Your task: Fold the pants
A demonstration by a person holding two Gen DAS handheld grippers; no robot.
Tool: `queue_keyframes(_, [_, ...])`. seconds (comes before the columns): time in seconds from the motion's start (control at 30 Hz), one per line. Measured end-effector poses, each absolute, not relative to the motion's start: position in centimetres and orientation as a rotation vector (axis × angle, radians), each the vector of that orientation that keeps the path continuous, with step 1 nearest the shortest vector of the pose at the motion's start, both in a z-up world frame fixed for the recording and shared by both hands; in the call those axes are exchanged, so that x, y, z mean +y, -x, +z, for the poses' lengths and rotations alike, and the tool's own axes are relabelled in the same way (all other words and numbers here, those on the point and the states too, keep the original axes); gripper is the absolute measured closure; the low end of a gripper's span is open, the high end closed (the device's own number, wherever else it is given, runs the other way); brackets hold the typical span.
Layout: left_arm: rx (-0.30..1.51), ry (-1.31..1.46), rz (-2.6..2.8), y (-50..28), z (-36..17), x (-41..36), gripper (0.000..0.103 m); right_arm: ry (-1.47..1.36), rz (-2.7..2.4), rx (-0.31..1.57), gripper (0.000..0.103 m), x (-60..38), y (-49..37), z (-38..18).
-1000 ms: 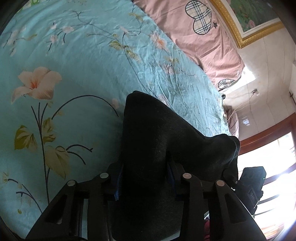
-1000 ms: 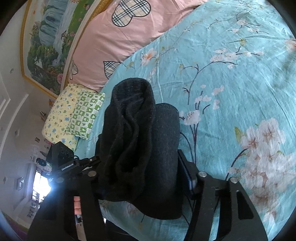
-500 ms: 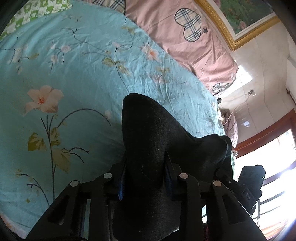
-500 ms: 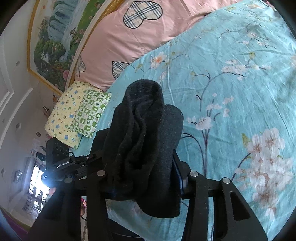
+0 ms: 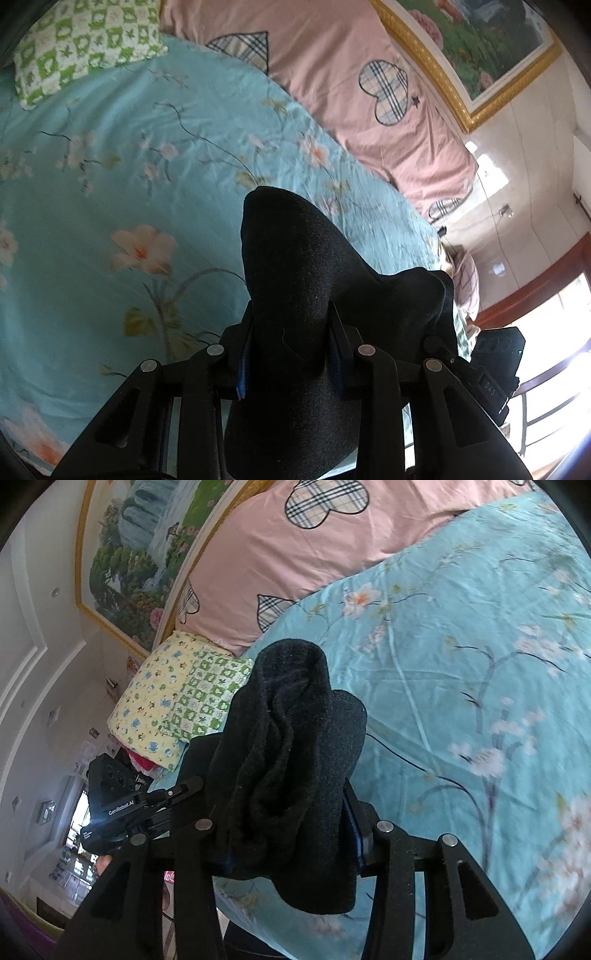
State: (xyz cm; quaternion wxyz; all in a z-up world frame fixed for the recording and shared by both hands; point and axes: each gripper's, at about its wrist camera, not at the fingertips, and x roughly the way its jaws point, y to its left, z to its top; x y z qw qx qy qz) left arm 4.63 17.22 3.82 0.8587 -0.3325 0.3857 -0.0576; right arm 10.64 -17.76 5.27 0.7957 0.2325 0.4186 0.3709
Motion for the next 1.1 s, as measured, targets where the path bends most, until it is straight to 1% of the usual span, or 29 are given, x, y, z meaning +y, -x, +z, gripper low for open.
queue_keyframes(0.6, [0.748,0.703,0.036,-6.0,4.5,24.7,0.07,-0.47,0.913,0.933,0.056,-9.0,-15.5,4.9])
queue_keyframes(1.1, [0.758,0.701,0.131,-8.5,2.6,29.6,0.07,-0.442,0.946,0.992,0.056,-3.0,-20.2,2.8])
